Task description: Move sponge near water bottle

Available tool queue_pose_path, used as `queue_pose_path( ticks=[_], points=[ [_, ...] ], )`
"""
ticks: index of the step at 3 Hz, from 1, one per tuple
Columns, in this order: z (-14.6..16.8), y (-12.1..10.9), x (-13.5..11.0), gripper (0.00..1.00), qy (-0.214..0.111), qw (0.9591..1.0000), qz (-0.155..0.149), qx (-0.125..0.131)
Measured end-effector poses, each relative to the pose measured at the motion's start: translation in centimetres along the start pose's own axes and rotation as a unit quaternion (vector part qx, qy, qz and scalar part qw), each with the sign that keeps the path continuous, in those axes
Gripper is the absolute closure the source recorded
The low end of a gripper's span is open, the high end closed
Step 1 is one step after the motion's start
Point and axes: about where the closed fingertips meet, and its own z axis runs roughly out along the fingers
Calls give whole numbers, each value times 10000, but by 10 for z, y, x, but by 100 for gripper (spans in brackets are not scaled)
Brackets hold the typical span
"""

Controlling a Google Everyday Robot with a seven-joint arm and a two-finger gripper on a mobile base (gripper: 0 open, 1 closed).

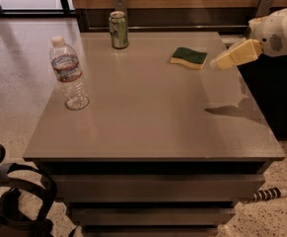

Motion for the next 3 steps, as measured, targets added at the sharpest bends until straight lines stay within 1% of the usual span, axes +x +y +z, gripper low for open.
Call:
queue_pose_path(
  ticks=[1, 3],
  points=[
    [0, 0, 0, 0, 4, 10000, -3, -1],
    [35, -1, -7, 0, 41, 10000, -20, 87]
  ],
)
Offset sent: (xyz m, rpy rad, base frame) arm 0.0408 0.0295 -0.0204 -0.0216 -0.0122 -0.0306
